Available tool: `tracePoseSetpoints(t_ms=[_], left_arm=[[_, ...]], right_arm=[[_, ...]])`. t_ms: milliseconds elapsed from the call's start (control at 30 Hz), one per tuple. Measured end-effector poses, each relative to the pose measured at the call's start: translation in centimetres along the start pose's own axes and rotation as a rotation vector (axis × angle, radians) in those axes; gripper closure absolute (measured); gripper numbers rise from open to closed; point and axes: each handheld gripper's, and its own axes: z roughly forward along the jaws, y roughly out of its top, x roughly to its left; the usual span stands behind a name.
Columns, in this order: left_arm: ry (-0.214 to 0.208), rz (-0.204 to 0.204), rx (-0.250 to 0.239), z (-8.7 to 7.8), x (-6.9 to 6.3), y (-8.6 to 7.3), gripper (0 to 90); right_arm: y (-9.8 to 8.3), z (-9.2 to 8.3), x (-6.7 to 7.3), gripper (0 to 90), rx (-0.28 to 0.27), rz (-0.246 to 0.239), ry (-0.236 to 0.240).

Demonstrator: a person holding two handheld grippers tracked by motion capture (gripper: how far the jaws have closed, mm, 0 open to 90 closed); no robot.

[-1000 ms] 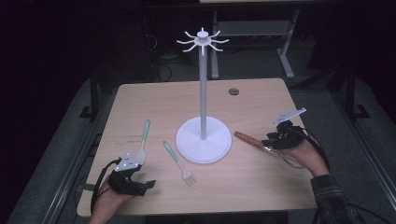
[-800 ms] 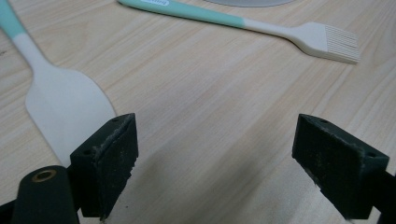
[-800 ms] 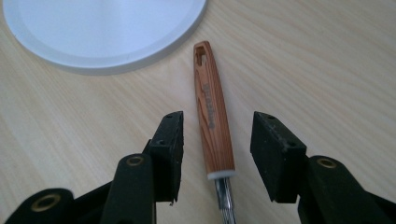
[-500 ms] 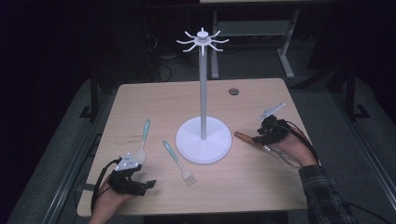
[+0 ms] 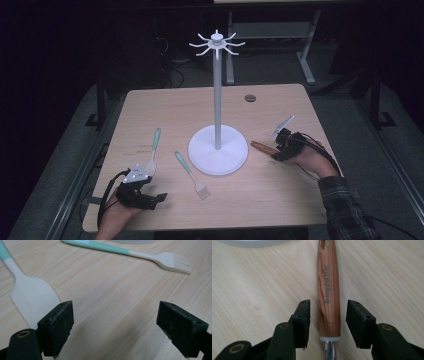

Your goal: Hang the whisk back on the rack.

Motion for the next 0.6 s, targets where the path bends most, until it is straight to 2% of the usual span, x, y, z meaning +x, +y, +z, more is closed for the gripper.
tracePoseSetpoints(t_ms=[267,433,600], left_arm=[[-0.001,0.005,0.005,0.03,0.02,-0.03,13.8],[-0.001,0.004,0.003,0.03,-0.02,-0.03,13.9],[0.001,0.003,0.000,-0.03,-0.04,0.02,13.9]], right_arm=[[-0.44,0.92,-0.46,58.9,0.036,0.011,0.018],[-0.56,0.88,-0.57,65.9,0.036,0.031,0.047],[-0.64,0.82,-0.60,69.4,0.038,0.032,0.053]])
